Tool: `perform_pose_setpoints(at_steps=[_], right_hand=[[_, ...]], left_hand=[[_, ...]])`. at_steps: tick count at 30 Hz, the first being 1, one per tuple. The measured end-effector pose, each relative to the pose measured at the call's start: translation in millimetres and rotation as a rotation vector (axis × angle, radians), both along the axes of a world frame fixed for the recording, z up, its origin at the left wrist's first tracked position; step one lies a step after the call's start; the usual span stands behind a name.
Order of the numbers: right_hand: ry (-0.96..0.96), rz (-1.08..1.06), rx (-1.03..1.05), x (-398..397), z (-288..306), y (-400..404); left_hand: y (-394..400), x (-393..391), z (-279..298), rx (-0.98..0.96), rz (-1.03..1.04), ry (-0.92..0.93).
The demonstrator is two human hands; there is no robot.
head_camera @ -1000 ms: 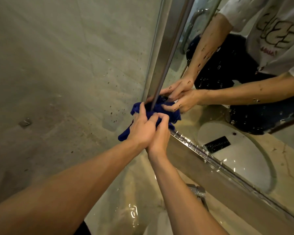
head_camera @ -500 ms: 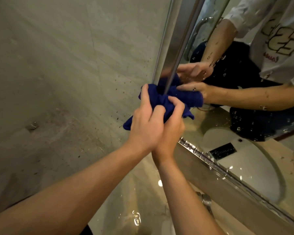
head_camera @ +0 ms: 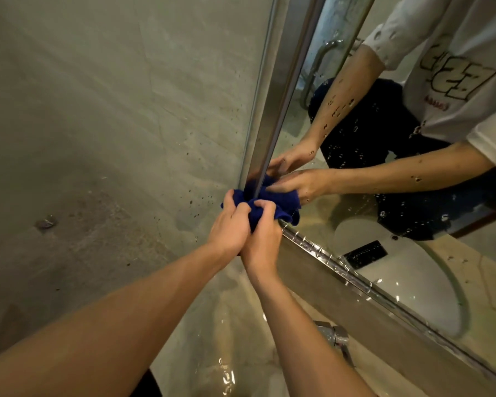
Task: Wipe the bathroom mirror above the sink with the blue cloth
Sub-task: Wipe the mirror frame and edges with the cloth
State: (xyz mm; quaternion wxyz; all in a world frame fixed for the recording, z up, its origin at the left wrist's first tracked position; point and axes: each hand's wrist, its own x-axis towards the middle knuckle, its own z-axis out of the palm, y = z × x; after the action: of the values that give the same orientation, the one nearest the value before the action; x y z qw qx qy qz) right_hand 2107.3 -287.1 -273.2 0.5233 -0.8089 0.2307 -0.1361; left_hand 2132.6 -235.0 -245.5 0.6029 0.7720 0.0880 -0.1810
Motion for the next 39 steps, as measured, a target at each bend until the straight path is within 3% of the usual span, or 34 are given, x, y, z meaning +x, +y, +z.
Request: perform_pose_setpoints(at_steps=[7, 12, 18, 21, 25, 28, 31, 35, 39], right_hand=[[-0.069, -0.058, -0.032, 3.6, -5.1, -0.2], [-0.092, -0.102, -0.048, 7.4, -5.4, -0.5], [-0.073, -0.085, -0.062, 6.0, 19.0, -5.5], [-0.204, -0.078, -0.168, 5.3, 55.3, -7.8], [-0.484, -0.054, -0.161, 8.5, 102.8, -1.8], [-0.522, -0.093, -0.198, 18.6, 100.8, -3.4], [-0.535, -0.127, -0.372, 17.0, 83.6, -2.7], [-0.469, -0.124, -0.362, 16.0, 65.5, 0.6], [-0.275, -0.032, -0.338, 8.6, 48.6, 3.7]], left_hand=[[4.7, -9.0, 1.8, 0.003, 0.205, -0.133], [2.7, -14.5, -8.4, 0.172, 0.311, -0.211], [-2.0, -8.6, 0.2, -0.007, 0.250, -0.142], [-1.8, -5.0, 33.5, -0.052, 0.231, -0.296], [4.7, -9.5, 79.3, -0.103, 0.178, -0.565], [4.0, -16.6, 87.7, -0.119, 0.161, -0.642], [2.7, -17.5, 79.6, -0.095, 0.162, -0.711], [5.3, -13.9, 62.4, 0.000, 0.121, -0.676], [5.7, -19.5, 52.9, 0.091, 0.074, -0.447]])
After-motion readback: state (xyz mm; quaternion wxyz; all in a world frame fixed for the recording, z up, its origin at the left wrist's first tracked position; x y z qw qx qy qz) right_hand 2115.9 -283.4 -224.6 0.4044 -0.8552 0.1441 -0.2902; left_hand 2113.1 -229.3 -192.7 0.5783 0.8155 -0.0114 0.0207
